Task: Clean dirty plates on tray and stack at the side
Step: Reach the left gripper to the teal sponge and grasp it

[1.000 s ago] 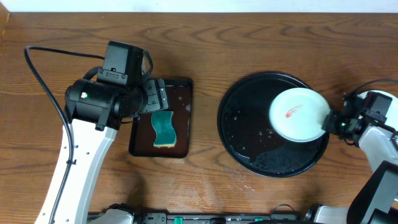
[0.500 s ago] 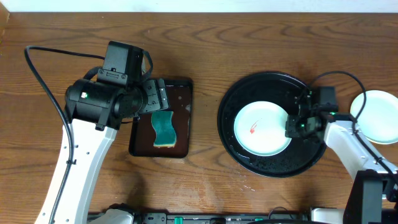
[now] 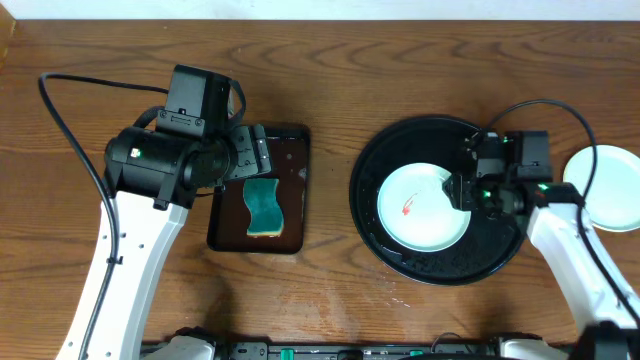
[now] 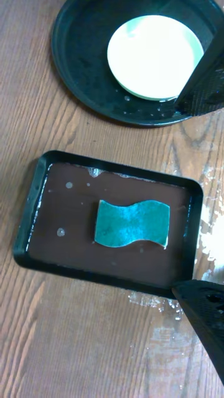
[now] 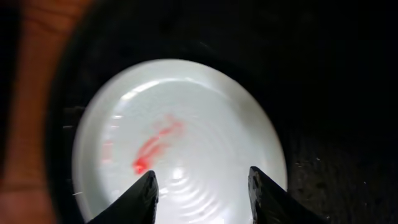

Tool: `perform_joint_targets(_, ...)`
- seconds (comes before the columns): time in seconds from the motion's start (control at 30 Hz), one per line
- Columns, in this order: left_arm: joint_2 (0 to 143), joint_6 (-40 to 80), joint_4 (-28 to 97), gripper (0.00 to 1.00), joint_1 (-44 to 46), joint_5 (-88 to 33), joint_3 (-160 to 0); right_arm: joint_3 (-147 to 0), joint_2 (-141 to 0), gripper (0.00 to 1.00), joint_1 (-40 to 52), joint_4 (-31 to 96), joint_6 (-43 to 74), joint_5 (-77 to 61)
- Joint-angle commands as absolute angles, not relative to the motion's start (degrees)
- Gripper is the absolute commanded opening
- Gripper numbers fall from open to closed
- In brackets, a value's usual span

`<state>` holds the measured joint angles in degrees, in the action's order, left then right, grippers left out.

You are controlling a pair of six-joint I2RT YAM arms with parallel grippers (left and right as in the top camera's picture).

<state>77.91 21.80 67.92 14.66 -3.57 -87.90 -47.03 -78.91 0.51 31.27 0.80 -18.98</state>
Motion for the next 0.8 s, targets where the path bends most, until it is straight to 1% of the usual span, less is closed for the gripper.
perform_joint_targets(0.0,79.5,21.3,68.0,0.82,14.3,0.3,-85.2,-48.1,-75.9,0.44,1.2,33.2,0.2,-22.9)
perform_joint_targets(0.1,81.7,21.3,66.4,0.77,14.3,0.9,-79.9,-48.1,-74.9,0.42,1.2,36.0,0.4,-22.9)
perform_joint_targets(0.2,85.0,21.3,61.4,0.69,14.3,0.8,-73.5,-48.1,-75.0,0.42,1.2,38.2,0.4,-22.9)
perform_joint_targets(0.27,87.9,21.5,56.3,0.62,14.3,0.6,-69.3,-48.1,-75.0,0.42,1.2,39.1,0.4,-22.5)
perform_joint_targets(0.37,92.5,21.7,49.9,0.6,14.3,0.1,-64.6,-48.1,-75.0,0.42,1.2,39.9,0.4,-22.3)
perform_joint_targets(0.4,94.0,21.7,48.3,0.6,14.3,-0.7,-63.7,-48.1,-75.0,0.42,1.2,40.1,0.4,-22.3)
perform_joint_targets(0.47,97.3,21.6,45.6,0.55,14.3,-2.7,-62.9,-48.1,-75.0,0.42,1.2,40.6,0.4,-22.3)
perform_joint_targets(0.53,100.5,21.6,42.9,0.48,14.3,-3.2,-62.9,-48.1,-75.0,0.41,1.2,41.0,0.4,-22.3)
perform_joint_targets(0.67,105.0,21.6,37.8,0.45,14.3,-1.9,-62.9,-48.1,-75.0,0.39,1.2,41.0,0.4,-22.3)
perform_joint_targets(0.77,108.2,21.6,35.4,0.34,14.3,-1.9,-62.9,-48.1,-75.0,0.37,1.2,41.5,0.4,-22.3)
